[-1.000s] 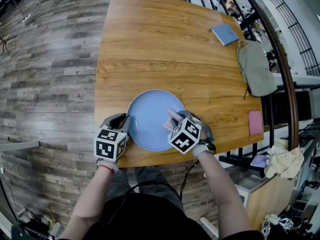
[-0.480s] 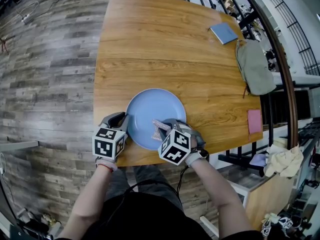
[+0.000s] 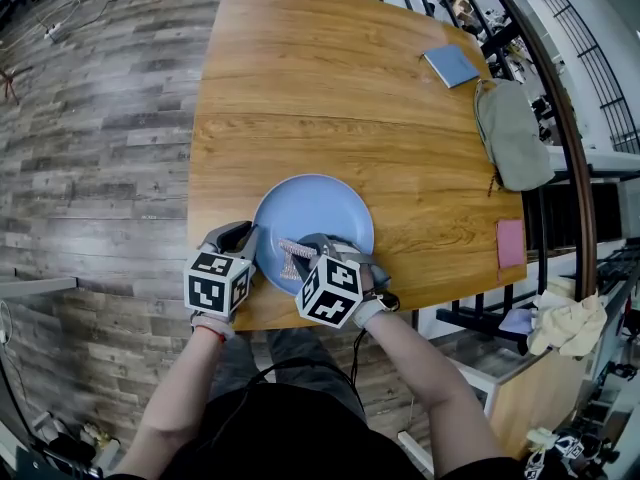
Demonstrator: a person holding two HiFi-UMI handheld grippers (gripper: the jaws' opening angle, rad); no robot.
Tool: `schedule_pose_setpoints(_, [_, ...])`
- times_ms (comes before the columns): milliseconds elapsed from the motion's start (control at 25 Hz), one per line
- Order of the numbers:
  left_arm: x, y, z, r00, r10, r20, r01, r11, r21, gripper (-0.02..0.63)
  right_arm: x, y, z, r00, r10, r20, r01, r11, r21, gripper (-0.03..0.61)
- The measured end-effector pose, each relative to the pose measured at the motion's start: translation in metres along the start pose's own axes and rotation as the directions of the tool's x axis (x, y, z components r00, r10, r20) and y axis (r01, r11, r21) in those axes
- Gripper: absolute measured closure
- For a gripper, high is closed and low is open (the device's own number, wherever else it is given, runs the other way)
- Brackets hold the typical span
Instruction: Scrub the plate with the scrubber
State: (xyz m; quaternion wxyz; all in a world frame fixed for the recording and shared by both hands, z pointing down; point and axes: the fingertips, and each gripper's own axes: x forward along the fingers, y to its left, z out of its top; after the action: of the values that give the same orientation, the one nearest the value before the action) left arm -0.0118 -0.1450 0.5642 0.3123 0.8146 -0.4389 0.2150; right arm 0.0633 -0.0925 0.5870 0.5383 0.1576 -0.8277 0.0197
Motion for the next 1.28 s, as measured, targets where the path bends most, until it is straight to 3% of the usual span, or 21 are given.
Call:
schedule_pose_setpoints(360, [0.0,0.0,0.0,1.0,0.002,0.003,-0.002,1.0,-0.003,0.574,0.018,-0.023,0.033,0.996,-0.023,0.086,0.021,1.0,0.022,0.517])
schedule_pose_setpoints(680, [0.0,-0.001,0.0,1.0,-0.001,0.002,0.001,1.0,-0.003,0.574,0.027,-0.071,0.038,0.989,-0.122,0.088,0.117,0.991,0.06,0.517])
schedule_pose_setpoints(1000, [0.0,-0.001,0.0,1.0,-0.002,0.004,0.002,1.0,-0.006,0.574,0.018,-0.121,0.004,0.972,-0.236,0.023,0.23,0.962,0.145,0.518])
schedule_pose_setpoints(1280, [0.0,-0.002,0.0,1.0,-0.006,0.008,0.006,1.0,-0.006,0.574,-0.004,-0.131,-0.04,0.954,-0.298,-0.033,0.298,0.928,0.224,0.52])
